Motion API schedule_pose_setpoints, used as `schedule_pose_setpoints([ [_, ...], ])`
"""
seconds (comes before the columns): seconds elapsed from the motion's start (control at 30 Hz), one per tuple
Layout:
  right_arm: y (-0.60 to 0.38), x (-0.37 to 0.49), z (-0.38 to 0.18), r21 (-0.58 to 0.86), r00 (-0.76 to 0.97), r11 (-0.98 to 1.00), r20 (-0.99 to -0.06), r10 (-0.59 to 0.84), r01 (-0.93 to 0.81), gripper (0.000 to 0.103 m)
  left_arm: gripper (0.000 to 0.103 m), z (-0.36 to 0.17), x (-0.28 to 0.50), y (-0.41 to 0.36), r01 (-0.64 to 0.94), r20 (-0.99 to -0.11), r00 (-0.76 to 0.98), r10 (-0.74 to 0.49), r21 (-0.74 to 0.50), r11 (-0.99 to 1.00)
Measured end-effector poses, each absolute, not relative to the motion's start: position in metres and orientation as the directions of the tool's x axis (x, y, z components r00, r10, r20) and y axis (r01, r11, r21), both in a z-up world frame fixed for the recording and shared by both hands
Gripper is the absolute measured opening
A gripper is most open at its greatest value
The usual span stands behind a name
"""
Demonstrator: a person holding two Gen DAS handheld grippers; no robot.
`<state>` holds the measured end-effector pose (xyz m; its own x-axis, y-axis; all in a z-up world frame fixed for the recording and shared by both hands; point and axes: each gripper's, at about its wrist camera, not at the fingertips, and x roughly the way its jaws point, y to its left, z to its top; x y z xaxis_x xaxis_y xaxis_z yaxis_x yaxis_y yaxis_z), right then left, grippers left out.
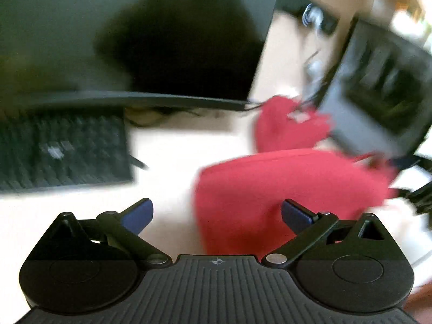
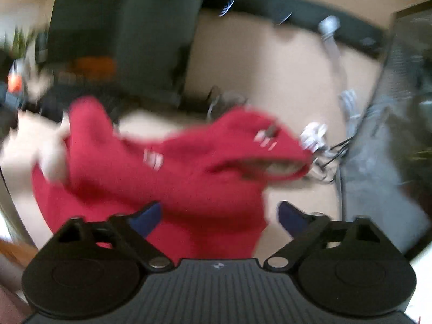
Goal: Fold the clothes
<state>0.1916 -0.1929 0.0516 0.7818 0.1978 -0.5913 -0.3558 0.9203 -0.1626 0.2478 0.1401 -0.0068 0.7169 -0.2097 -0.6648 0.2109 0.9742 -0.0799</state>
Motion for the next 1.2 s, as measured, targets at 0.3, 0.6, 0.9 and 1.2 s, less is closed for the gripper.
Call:
schedule_pose_setpoints([
  [0.3,-0.218,0.252,0.028,-0.067,0.76,0.994,-0.649,0.019,-0.082,0.096,0.103,-0.018,0.244,0.176,0.109,-0.689,0.689,-0.223,-0.206,0.972],
  [0.6,-0.26,0.244,0.047,0.35,0.784,0.936,-0.574,0.236,-0.026,0.081,0.103,-0.033,0.242,0.154,0.207,-0.61,0.615,-0.499,-0.485,0.85],
  [0.9,-0.211,0.22,0.025,0.202,0.783,0.972,-0.583,0.217,-0.119,0.017,0.033,-0.004,0.215,0.115,0.232,-0.597,0.73,-0.333,-0.241,0.942],
  [1.2,-0.225,0.238,0.057,0.089,0.858,0.993,-0.5,0.115,-0.082,0.015,0.027,0.001,0.278,0.119,0.162,-0.604,0.761,-0.237,-0.177,0.971],
])
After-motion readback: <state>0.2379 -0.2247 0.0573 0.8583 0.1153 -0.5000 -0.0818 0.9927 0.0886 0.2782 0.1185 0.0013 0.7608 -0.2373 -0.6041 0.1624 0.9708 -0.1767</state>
